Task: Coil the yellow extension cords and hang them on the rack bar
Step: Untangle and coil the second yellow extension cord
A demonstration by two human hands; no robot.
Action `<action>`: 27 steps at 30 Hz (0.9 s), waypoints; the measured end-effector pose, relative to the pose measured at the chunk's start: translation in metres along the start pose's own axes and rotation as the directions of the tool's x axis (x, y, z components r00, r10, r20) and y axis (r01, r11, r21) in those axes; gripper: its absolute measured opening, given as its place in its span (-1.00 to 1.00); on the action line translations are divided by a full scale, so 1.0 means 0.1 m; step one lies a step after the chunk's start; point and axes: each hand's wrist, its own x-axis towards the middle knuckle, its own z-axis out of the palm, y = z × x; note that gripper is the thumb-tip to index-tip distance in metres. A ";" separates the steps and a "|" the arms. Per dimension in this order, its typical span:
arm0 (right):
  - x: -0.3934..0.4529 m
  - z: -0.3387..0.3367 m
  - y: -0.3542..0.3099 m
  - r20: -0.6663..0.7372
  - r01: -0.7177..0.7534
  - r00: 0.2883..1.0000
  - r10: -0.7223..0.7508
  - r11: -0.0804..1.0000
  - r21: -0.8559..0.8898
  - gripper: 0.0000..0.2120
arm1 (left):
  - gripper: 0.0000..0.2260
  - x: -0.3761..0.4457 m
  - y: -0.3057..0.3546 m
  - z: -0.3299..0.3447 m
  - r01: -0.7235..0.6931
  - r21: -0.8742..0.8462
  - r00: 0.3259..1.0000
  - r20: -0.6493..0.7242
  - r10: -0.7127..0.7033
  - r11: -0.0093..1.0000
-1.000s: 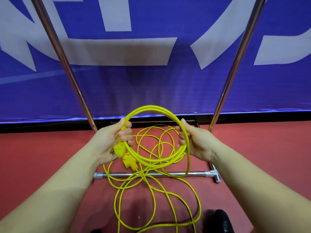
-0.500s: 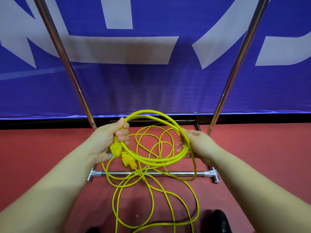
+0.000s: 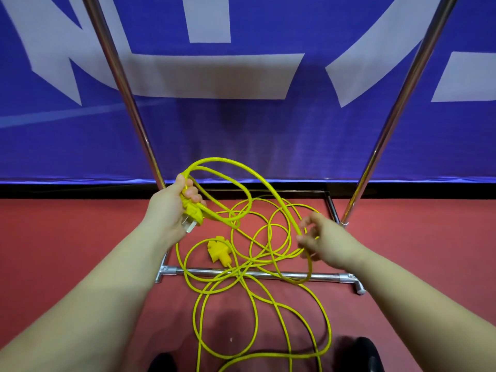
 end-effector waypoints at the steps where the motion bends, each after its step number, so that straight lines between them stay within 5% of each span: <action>1: 0.00 -0.03 -0.02 -0.115 0.029 0.993 -0.029 1.000 0.001 -0.84 | -0.73 -0.04 -0.01 0.03 0.001 0.037 1.000 0.014 -0.001 0.999; 4: -0.03 -0.05 -0.14 -0.219 0.049 0.972 -0.080 0.988 -0.144 -0.87 | -0.78 -0.06 -0.11 0.05 -0.031 0.286 0.999 0.047 0.019 0.958; 8: -0.12 0.00 -0.35 -0.048 0.128 0.983 -0.178 0.848 -0.514 -0.95 | -0.79 -0.12 -0.21 0.10 -0.137 0.628 0.985 0.167 0.039 0.766; 13: -0.23 0.04 -0.61 0.147 0.388 0.921 -0.360 0.870 -0.304 -0.90 | -0.80 -0.20 -0.33 0.22 -0.212 0.745 0.943 0.326 -0.068 0.633; 16: -0.24 0.00 -0.69 0.014 0.419 0.906 -0.424 0.889 -0.183 -0.89 | -0.83 -0.24 -0.41 0.26 -0.286 0.805 0.896 0.417 -0.153 0.520; 20: -0.19 -0.09 -0.67 -0.290 0.260 0.901 -0.323 0.936 -0.236 -0.67 | -0.80 -0.33 -0.52 0.37 -0.250 0.745 0.860 0.464 -0.211 0.618; 23: -0.14 -0.13 -0.62 -0.311 0.065 0.940 -0.142 0.967 -0.245 -0.54 | -0.79 -0.32 -0.57 0.42 -0.167 0.636 0.877 0.445 -0.182 0.753; 27: -0.05 -0.26 -0.53 -0.255 0.172 0.960 -0.119 0.966 0.195 -0.75 | -0.78 -0.26 -0.52 0.41 -0.031 0.517 0.895 0.395 -0.206 0.856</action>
